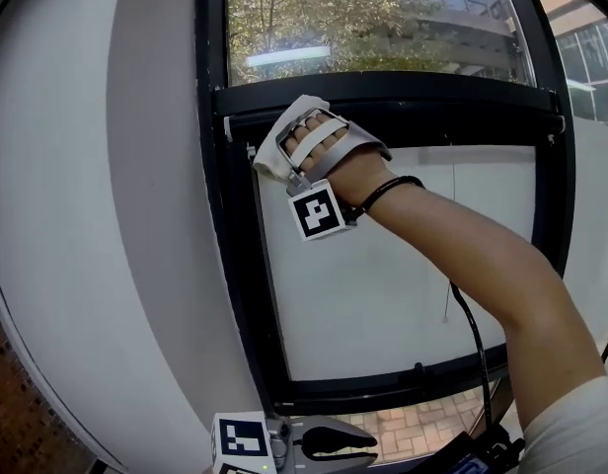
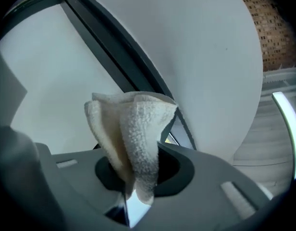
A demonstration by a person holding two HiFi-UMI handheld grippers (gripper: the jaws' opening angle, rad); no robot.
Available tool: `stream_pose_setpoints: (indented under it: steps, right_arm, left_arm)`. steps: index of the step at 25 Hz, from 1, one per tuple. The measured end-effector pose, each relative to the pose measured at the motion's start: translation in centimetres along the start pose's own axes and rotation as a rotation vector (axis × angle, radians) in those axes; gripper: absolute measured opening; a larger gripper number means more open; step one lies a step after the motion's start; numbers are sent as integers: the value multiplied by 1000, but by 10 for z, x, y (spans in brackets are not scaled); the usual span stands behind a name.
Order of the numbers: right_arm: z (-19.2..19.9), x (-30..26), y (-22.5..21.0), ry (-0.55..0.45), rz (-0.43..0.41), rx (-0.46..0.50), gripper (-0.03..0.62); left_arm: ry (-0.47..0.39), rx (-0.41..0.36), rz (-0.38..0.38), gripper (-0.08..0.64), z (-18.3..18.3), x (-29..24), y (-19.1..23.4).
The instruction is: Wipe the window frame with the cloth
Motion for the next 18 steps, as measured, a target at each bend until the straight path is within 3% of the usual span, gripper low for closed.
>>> stream_pose_setpoints:
  steps: [3,7,18]
  right_arm:
    - [40,5,26,28,6,58,74]
    - [109,31,57,56,24,65,74]
    - [310,144,181,145,-98,187,74]
  left_arm:
    - [-4,-4,-20,97,-9,-12,14]
    - [22,-31,2,97,-25,-50,36]
    - [47,-33,181,97,-28,-194,89]
Point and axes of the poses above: the fingertips, and each gripper's own axes: x backward along the fingers, y to its left, z out of its underside, the point moved 8 cm from there along x, backward along the fingers, and after that the axes turned 7 degrees about z, right-handed, at the moved point
